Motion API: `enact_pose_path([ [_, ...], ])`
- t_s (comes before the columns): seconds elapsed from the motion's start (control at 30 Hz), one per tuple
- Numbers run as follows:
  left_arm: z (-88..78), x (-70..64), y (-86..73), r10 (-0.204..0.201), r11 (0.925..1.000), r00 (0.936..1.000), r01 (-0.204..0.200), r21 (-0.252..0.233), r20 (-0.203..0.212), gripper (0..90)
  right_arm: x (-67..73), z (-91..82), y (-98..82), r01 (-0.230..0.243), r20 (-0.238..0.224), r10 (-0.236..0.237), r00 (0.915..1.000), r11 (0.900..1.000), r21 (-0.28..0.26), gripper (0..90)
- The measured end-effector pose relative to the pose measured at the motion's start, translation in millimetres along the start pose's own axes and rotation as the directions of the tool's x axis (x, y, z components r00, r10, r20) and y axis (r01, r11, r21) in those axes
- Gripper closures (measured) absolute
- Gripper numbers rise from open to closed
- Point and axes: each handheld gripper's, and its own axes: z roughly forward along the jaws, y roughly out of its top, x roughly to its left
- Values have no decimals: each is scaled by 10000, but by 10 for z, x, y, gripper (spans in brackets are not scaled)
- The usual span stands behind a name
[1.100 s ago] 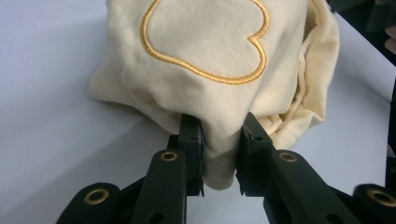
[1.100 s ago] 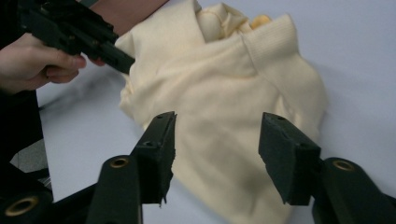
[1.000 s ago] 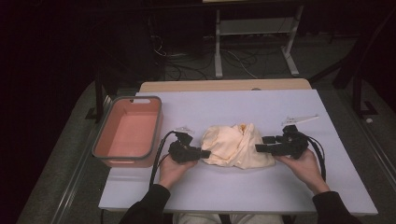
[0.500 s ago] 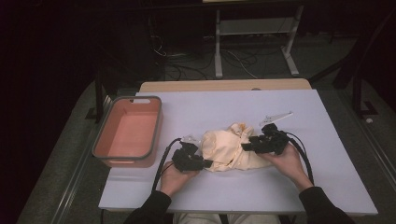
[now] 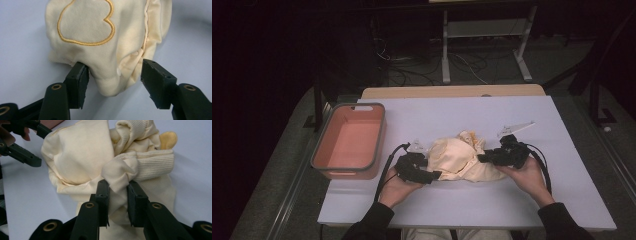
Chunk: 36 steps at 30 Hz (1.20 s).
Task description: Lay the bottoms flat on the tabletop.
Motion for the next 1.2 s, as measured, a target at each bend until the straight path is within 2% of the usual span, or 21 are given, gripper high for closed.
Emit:
enact_pose_path([
  [0.17,-127,3,84,181,9991,9996,-189,-391,-205,371,0,-16,-13,18,2,-18,10000,10000,-26,731],
  [0.23,-171,21,111,123,9977,9999,-130,-659,-103,370,7,-11,-12,42,-17,-42,10000,10000,-6,733],
  [0.33,-166,31,160,181,9970,9998,-175,-757,63,370,22,-11,-16,93,-6,-93,10000,10000,-3,733],
  [0.43,-90,-4,239,342,9965,9988,-313,-775,354,369,26,-20,-21,86,-28,-86,10000,10000,14,733],
  [0.57,55,-98,405,853,9942,9946,-811,-706,586,367,29,-27,-27,53,-28,-53,10000,10000,-10,733],
  [0.73,264,-136,636,1564,9867,9859,-1533,-532,596,368,34,-38,-42,19,-69,-19,10000,10000,-15,734],
  [0.83,393,-131,729,1720,9848,9836,-1704,-330,533,374,31,-51,-54,1,-93,-2,10000,10000,-28,735],
  [0.93,493,-115,759,1898,9818,9809,-1896,-82,430,394,22,-60,-69,-65,-153,64,9999,10000,-21,736],
  [1.0,543,-95,749,1787,9839,9821,-1789,-14,595,404,18,-64,-75,-50,-137,50,9999,10000,5,737],
  [1.07,580,-88,735,1805,9834,9819,-1814,106,577,433,13,-68,-80,-84,-144,84,9999,10000,18,737],
  [1.1,603,-93,728,1801,9833,9822,-1813,164,540,453,13,-68,-83,-111,-151,111,9998,9999,12,737],
  [1.2,659,-121,723,2087,9769,9778,-2094,425,198,526,15,-71,-90,-110,-158,111,9998,9999,28,737],
])
